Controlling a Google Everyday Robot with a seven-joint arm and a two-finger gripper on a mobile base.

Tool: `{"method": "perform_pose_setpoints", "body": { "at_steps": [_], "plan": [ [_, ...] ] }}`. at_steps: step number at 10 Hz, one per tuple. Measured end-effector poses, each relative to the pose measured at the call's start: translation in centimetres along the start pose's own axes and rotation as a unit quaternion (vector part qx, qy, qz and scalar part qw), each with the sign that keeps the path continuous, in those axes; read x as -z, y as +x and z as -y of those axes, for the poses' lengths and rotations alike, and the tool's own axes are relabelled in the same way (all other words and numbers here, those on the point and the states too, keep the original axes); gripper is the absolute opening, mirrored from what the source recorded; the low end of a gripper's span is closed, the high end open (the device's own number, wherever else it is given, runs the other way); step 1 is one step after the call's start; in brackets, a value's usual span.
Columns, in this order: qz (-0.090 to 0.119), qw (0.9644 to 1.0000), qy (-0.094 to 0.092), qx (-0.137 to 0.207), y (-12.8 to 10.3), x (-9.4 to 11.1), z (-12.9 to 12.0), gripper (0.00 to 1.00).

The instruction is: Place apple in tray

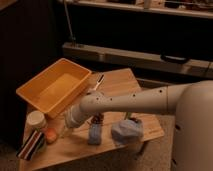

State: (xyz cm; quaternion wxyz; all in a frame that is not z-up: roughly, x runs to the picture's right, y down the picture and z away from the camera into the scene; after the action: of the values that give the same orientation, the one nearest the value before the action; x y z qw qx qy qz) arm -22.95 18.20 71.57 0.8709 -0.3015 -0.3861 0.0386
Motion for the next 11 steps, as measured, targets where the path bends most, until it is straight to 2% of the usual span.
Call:
{"method": "perform_pose_setpoints", "body": {
  "at_steps": [5, 11],
  "plan": [
    [-0.005, 0.9993, -0.037, -0.006, 0.6, -5.5, 1.1, 0.65],
    [-0.001, 0.9972, -0.075, -0.008, 0.3, -9.0, 1.1, 0.65]
  ]
}}
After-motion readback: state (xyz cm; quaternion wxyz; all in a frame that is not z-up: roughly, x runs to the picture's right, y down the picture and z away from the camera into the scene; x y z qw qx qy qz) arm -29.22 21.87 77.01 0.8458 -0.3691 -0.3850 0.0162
